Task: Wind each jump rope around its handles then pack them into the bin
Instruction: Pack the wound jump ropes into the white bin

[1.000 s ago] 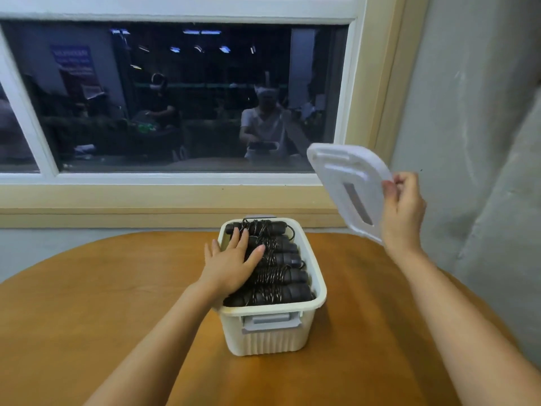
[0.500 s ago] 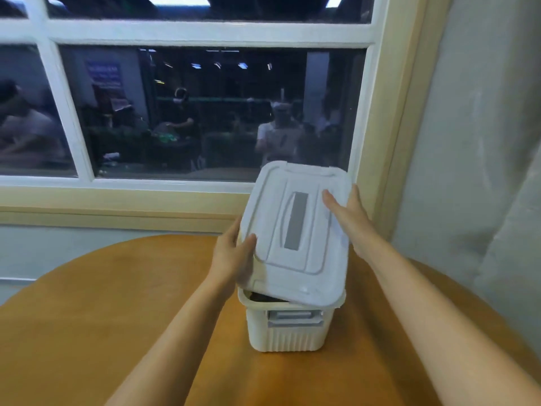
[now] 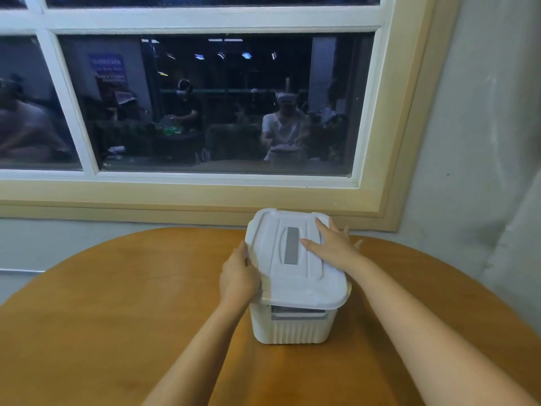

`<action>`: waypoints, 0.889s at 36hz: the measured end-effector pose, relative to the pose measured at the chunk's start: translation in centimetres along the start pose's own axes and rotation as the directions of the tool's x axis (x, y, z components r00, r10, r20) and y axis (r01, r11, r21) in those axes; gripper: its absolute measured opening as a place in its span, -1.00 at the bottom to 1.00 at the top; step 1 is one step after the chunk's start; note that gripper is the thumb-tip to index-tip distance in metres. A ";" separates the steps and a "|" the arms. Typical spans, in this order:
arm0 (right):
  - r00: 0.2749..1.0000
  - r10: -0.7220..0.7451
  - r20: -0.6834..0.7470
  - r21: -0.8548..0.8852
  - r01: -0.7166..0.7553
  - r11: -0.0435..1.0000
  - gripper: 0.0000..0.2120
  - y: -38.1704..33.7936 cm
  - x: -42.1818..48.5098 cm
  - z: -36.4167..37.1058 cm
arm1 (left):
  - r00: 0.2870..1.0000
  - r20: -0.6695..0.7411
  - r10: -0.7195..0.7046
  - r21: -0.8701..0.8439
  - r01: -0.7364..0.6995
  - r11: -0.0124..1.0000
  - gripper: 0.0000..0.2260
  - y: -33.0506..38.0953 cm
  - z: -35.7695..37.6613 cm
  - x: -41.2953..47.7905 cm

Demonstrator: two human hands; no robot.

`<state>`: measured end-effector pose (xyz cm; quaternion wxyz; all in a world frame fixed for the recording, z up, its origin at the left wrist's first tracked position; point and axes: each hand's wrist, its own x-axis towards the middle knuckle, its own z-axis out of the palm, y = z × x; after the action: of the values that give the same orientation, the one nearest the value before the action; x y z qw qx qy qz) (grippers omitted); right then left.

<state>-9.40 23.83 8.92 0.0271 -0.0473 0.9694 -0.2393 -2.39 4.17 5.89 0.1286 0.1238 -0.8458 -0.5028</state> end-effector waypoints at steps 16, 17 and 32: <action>0.985 -0.086 -0.147 0.265 0.123 0.956 -0.44 1.5 -4.8 2.0 | 0.995 0.032 0.089 0.139 -0.093 0.986 -0.59 0.6 1.0 -1.0; 0.985 -0.093 -0.145 0.249 0.128 0.960 -0.46 1.6 -4.5 2.1 | 0.994 0.039 0.099 0.178 -0.104 0.979 -0.60 0.5 0.9 -1.0; 0.816 -0.340 -0.468 0.199 0.472 0.859 -0.64 4.6 -9.4 4.5 | 0.679 0.161 0.716 0.015 -0.727 0.686 -0.56 -4.3 -1.7 -2.5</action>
<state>-0.06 26.80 3.05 -0.2257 -0.1983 0.8700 -0.3909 0.94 1.60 2.66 0.2506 -0.2509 -0.8517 -0.3858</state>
